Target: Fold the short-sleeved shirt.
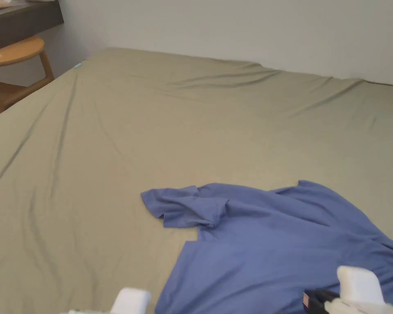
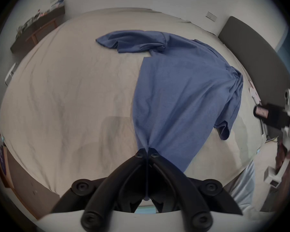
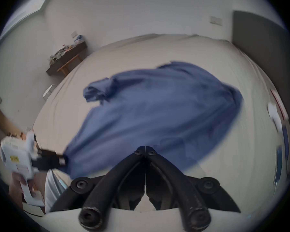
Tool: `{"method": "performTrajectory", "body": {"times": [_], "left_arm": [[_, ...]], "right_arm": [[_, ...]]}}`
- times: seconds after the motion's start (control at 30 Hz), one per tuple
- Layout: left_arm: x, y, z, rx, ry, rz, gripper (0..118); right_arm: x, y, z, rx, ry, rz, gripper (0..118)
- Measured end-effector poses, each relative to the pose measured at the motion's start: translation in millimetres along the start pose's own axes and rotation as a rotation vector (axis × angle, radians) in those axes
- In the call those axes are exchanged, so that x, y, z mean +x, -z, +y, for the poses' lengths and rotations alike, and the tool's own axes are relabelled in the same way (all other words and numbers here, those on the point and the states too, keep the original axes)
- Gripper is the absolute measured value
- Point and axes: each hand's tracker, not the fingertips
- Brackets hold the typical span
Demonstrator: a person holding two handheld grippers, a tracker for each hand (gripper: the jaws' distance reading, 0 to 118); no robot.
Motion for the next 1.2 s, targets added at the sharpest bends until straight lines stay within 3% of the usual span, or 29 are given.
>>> {"method": "performTrajectory", "body": {"times": [0.07, 0.17, 0.3, 0.33, 0.37, 0.4, 0.43, 0.5, 0.57, 0.7, 0.87, 0.9, 1.0, 1.03, 1.07, 1.13, 1.2], "left_arm": [[-13, 14, -2, -0.017, -0.017, -0.035, 0], [-26, 18, 3, -0.031, -0.057, -0.069, 0], [-35, 22, 1, -0.044, -0.069, -0.099, 0], [-24, 22, 1, -0.050, -0.074, -0.106, 0], [-25, 23, 2, -0.054, -0.073, -0.116, 0], [-27, 23, 4, -0.055, -0.069, -0.116, 0], [-27, 25, 5, -0.057, -0.073, -0.115, 0], [-25, 23, 5, -0.065, -0.076, -0.129, 0], [-25, 23, 6, -0.064, -0.069, -0.128, 0], [-29, 25, 5, -0.067, -0.093, -0.148, 0], [-35, 26, 4, -0.068, -0.136, -0.171, 0], [-35, 26, 4, -0.067, -0.141, -0.173, 0], [-35, 26, 1, -0.061, -0.151, -0.172, 0], [-35, 26, 1, -0.062, -0.152, -0.169, 0], [-34, 26, 1, -0.064, -0.153, -0.167, 0], [-34, 25, 3, -0.066, -0.154, -0.163, 0], [-34, 24, 4, -0.068, -0.155, -0.161, 0]], "right_arm": [[-16, 26, 41, 0.002, -0.063, 0.020, 0], [-42, 82, 105, 0.008, -0.223, -0.025, 0], [-63, 160, 181, -0.040, -0.268, 0.026, 1], [-70, 177, 197, -0.042, -0.281, 0.016, 37], [-73, 190, 211, -0.050, -0.293, 0.012, 83], [-80, 210, 224, -0.078, -0.313, 0.010, 115], [-84, 230, 233, -0.118, -0.311, 0.021, 118], [-83, 265, 246, -0.165, -0.336, 0.076, 118], [-88, 294, 251, -0.256, -0.354, 0.019, 118], [-97, 328, 242, -0.319, -0.474, -0.015, 118], [-114, 335, 238, -0.360, -0.498, 0.033, 113], [-119, 337, 234, -0.369, -0.515, 0.026, 107], [-123, 341, 230, -0.400, -0.558, 0.022, 74], [-127, 345, 231, -0.392, -0.546, 0.039, 52], [-128, 339, 233, -0.368, -0.545, 0.045, 0], [-132, 333, 235, -0.290, -0.557, 0.001, 0], [-134, 310, 245, -0.297, -0.519, 0.030, 0]]}}
